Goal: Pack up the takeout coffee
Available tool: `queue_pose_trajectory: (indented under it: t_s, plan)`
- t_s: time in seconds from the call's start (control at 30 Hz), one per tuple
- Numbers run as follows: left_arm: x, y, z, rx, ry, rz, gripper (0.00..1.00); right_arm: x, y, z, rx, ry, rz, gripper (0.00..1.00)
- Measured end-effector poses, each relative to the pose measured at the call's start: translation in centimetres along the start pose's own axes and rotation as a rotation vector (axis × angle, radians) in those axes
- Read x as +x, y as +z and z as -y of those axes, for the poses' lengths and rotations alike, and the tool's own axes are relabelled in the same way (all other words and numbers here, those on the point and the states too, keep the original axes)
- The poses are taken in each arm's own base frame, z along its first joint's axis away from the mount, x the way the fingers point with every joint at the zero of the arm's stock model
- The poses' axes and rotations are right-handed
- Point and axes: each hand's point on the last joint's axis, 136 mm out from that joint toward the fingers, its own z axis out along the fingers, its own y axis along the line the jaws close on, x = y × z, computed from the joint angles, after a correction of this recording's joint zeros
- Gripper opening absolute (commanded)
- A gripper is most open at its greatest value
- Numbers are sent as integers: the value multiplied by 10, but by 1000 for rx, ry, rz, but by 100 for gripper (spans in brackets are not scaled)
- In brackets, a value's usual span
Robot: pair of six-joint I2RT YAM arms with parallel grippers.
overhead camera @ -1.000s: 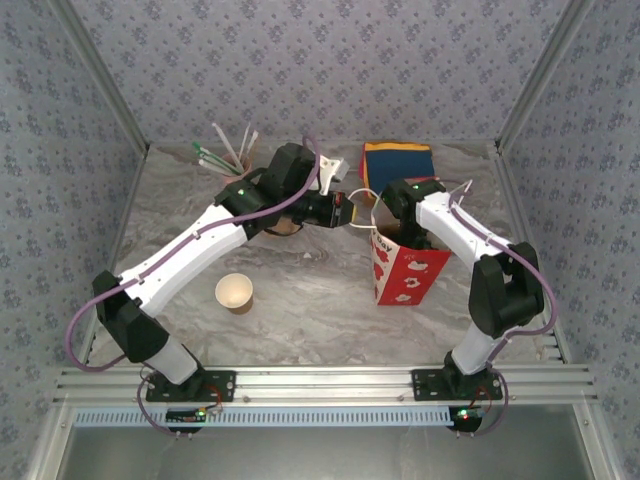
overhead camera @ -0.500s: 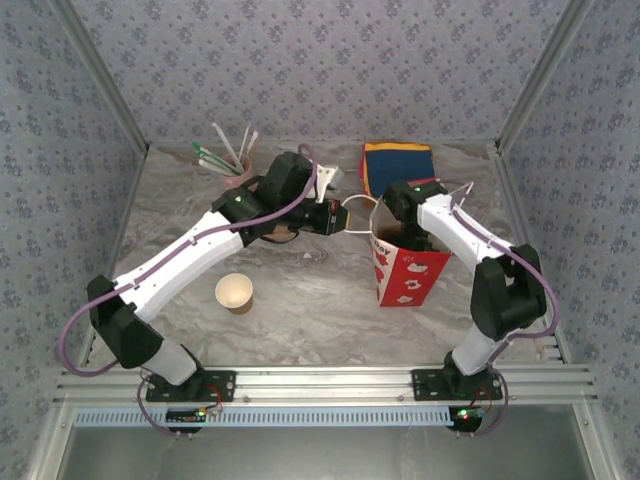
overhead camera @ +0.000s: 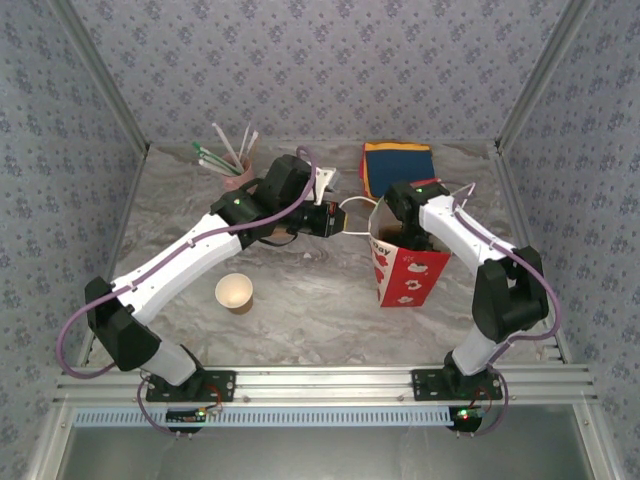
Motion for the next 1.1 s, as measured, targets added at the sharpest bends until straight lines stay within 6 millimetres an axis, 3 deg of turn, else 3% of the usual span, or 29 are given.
queue_pose_trajectory:
  t_s: [1.1]
  plan:
    - [1, -5, -1, -10, 1, 11, 0, 2, -2, 5, -9, 13, 6, 95]
